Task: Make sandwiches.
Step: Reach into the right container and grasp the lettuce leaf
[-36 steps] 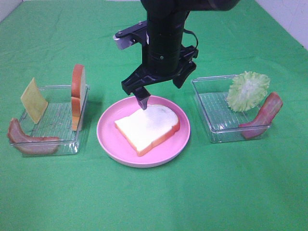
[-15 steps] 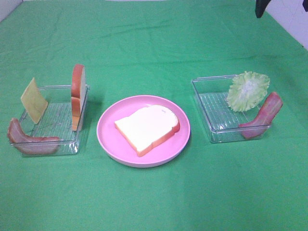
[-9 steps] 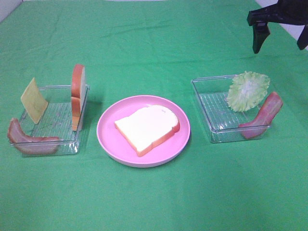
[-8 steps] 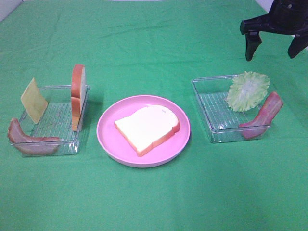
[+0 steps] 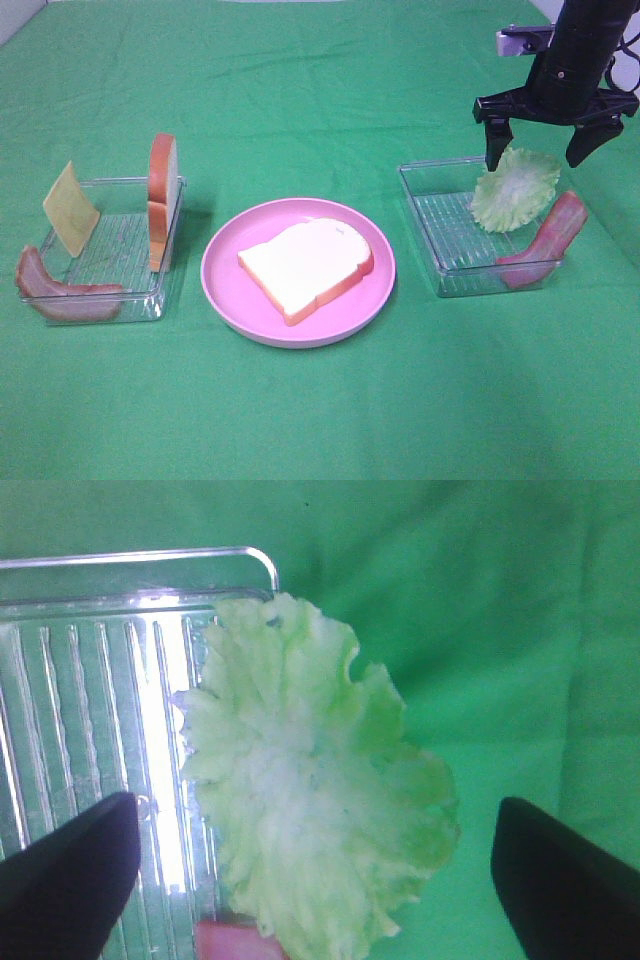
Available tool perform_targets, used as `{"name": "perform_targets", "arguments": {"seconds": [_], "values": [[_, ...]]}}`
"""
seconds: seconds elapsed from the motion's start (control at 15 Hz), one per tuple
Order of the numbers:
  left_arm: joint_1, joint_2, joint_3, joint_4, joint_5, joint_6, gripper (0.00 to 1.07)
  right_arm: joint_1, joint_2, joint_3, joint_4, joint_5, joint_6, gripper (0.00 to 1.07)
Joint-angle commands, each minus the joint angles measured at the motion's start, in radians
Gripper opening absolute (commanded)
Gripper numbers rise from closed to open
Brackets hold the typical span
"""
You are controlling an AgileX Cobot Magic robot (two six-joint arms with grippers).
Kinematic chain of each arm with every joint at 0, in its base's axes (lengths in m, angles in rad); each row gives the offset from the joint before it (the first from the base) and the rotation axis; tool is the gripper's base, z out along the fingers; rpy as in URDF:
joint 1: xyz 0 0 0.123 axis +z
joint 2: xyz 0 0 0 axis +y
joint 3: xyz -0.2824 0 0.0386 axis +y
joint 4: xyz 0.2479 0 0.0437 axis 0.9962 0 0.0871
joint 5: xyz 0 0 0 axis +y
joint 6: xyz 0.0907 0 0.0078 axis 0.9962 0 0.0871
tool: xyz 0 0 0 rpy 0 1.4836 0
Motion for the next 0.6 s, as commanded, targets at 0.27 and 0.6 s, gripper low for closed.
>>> {"name": "perform_targets", "arguments": {"seconds": [0.27,0.6], "values": [[0.005,-0.002,0.001,-0.005,-0.001,0.0,1.0,-0.011,0.048,0.0,0.021,-0.014,-0.006,0.91],[0.005,-0.002,0.001,-0.005,-0.001,0.0,1.0,-0.01,0.05,0.0,0.021,-0.016,-0.009,0.81]]}}
